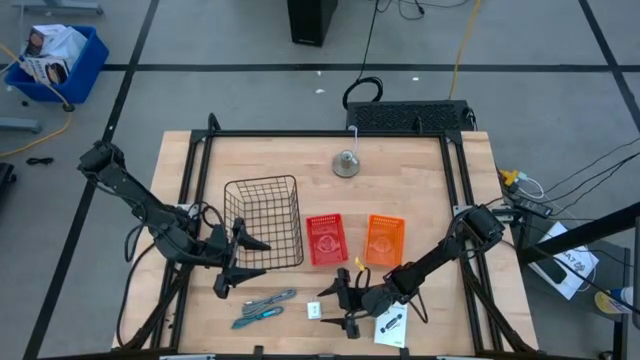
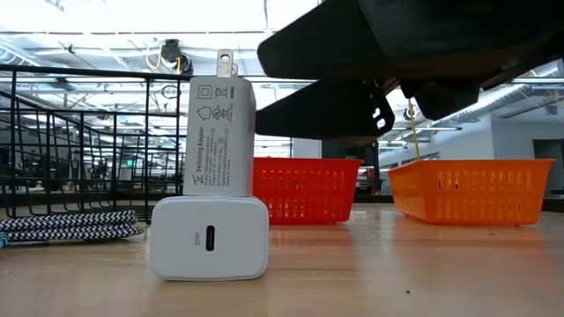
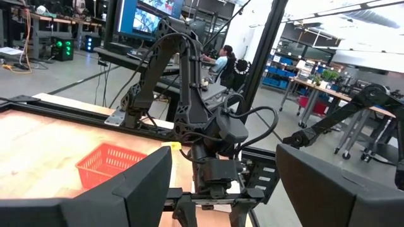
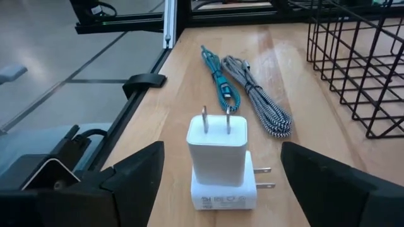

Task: Pick and place items into bin
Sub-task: Put the white charger adapter into the red basket

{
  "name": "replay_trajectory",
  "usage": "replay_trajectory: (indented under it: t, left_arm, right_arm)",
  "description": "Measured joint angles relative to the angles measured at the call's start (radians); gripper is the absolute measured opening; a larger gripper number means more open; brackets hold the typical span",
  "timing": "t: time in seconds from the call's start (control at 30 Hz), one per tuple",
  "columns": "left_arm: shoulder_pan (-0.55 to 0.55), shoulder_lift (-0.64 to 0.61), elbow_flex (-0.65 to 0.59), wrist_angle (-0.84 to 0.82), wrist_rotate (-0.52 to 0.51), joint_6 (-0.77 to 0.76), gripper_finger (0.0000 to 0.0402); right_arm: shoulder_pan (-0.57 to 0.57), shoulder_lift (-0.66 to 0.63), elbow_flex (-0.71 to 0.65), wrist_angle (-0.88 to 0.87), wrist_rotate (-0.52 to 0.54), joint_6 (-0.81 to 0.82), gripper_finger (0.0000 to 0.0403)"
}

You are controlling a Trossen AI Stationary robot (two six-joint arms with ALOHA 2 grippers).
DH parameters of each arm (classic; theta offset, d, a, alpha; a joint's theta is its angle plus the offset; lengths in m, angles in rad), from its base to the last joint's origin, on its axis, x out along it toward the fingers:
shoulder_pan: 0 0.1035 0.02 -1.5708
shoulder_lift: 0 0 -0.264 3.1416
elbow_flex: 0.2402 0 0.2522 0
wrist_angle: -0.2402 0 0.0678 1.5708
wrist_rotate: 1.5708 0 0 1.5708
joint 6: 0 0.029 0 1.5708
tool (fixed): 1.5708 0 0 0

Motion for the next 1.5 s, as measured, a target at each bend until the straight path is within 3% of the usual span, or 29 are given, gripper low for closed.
replay_trajectory:
  t: [0.37, 0.7, 1.27, 1.5]
  left_arm:
    - [0.000, 0.000, 0.000, -0.007, 0.000, -0.002, 0.0292]
    - [0.000, 0.000, 0.000, -0.015, 0.000, -0.003, 0.0292]
    - [0.000, 0.000, 0.000, -0.021, 0.000, -0.006, 0.0292]
    - [0.000, 0.000, 0.000, -0.021, -0.001, -0.006, 0.0292]
  right_arm:
    - [0.000, 0.003, 0.000, 0.010, 0.000, 0.006, 0.0314]
    - [-0.011, 0.097, 0.055, 0.063, -0.012, 0.011, 0.0314]
    - [-0.026, 0.101, 0.067, 0.060, -0.003, 0.044, 0.0307]
    - [-0.026, 0.101, 0.067, 0.046, -0.003, 0.046, 0.0275]
